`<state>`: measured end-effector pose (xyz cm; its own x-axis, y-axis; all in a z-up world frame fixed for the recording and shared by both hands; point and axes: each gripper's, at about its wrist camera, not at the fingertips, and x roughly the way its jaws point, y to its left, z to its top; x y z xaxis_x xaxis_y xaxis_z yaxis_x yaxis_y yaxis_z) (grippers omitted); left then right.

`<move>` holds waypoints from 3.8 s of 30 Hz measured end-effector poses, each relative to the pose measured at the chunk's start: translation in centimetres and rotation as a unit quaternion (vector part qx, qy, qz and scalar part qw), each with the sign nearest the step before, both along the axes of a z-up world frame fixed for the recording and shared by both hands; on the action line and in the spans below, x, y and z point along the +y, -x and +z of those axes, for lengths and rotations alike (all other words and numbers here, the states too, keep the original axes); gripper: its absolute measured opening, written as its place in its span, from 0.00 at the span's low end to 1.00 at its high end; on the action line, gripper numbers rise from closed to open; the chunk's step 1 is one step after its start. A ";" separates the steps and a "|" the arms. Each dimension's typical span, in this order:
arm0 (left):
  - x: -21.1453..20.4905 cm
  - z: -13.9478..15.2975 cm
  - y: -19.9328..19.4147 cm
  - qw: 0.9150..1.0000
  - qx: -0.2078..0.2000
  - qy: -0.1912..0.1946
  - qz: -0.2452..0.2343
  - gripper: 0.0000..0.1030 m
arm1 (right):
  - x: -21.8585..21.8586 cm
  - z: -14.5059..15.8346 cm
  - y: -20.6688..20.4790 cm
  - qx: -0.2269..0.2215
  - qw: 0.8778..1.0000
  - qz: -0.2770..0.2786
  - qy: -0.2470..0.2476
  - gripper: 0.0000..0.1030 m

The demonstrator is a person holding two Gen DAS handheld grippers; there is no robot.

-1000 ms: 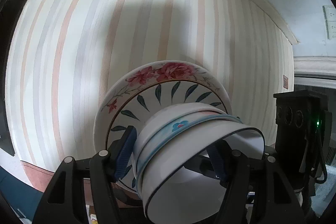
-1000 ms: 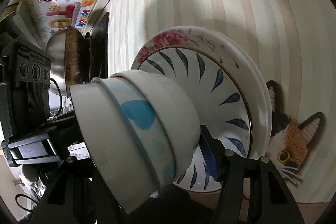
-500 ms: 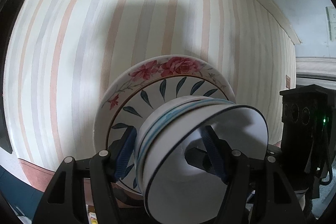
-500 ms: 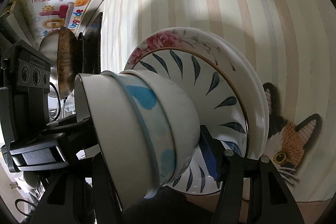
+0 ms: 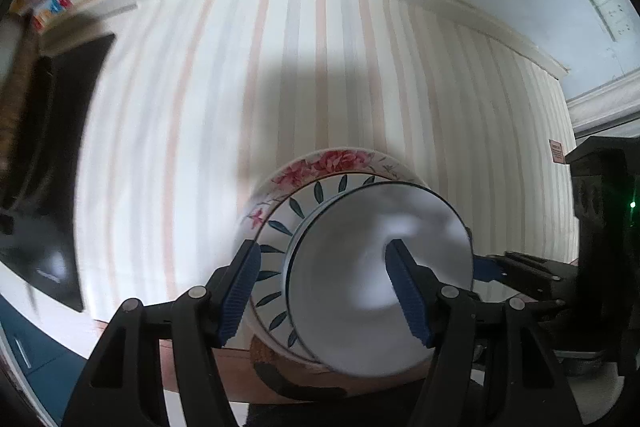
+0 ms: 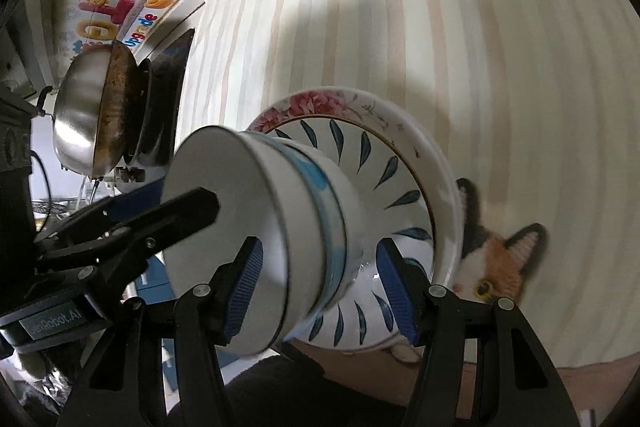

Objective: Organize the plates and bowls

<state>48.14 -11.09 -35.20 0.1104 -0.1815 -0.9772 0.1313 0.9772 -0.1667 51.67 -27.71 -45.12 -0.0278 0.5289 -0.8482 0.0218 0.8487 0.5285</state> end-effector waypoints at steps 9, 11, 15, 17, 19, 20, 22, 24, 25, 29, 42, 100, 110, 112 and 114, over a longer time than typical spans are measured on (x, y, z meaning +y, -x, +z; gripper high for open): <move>0.3 5.0 3.5 0.997 -0.070 -0.019 -0.003 0.61 | 0.0 7.4 3.6 -0.077 0.995 -0.009 0.058 0.63; 0.3 6.0 4.3 0.996 -0.087 -0.024 -0.001 0.63 | -0.1 9.3 4.8 -0.096 0.992 -0.014 0.075 0.66; 1.1 7.9 6.1 0.992 -0.119 -0.035 0.009 0.86 | -0.3 12.2 6.8 -0.125 0.985 -0.026 0.113 0.80; 1.5 8.9 6.9 0.989 -0.139 -0.041 0.016 0.91 | -0.4 13.4 7.8 -0.140 0.981 -0.034 0.130 0.87; 1.8 9.5 7.7 0.987 -0.150 -0.044 0.021 0.92 | -0.5 14.5 8.7 -0.156 0.976 -0.046 0.148 0.89; 1.9 9.8 8.2 0.986 -0.157 -0.045 0.025 0.93 | -0.7 15.2 9.2 -0.165 0.973 -0.052 0.155 0.90; 2.0 10.5 9.1 0.984 -0.169 -0.050 0.029 0.93 | -1.0 16.4 10.0 -0.180 0.968 -0.064 0.165 0.91; 2.0 11.3 10.1 0.982 -0.181 -0.051 0.033 0.95 | -1.3 17.8 11.0 -0.201 0.961 -0.072 0.177 0.91; 2.0 11.6 10.5 0.981 -0.186 -0.050 0.035 0.95 | -1.5 18.8 11.8 -0.216 0.955 -0.079 0.185 0.92; 2.3 14.1 13.3 0.975 -0.213 -0.045 0.047 0.95 | -1.8 21.9 14.4 -0.253 0.943 -0.093 0.192 0.94; 3.1 21.4 26.3 0.947 -0.307 -0.051 0.082 0.99 | -1.1 29.7 27.5 -0.345 0.912 -0.101 0.200 0.96; 10.5 26.9 46.3 0.926 -0.363 -0.050 0.090 0.99 | 7.0 38.1 50.9 -0.416 0.868 -0.135 0.235 0.98; 10.2 26.8 46.5 0.926 -0.363 -0.051 0.092 0.99 | 7.0 38.2 50.7 -0.416 0.868 -0.135 0.235 0.98; 10.3 26.9 46.4 0.926 -0.362 -0.050 0.091 0.99 | 7.0 38.2 50.6 -0.416 0.868 -0.134 0.235 0.98; 10.2 26.9 46.5 0.926 -0.363 -0.052 0.091 0.99 | 7.1 38.1 50.6 -0.415 0.869 -0.136 0.235 0.98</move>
<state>1.69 -0.86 -8.30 0.7642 -0.0046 -0.6449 0.0033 1.0000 -0.0032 1.10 -20.56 -6.97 0.7674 0.0107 -0.6411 0.0319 0.9980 0.0549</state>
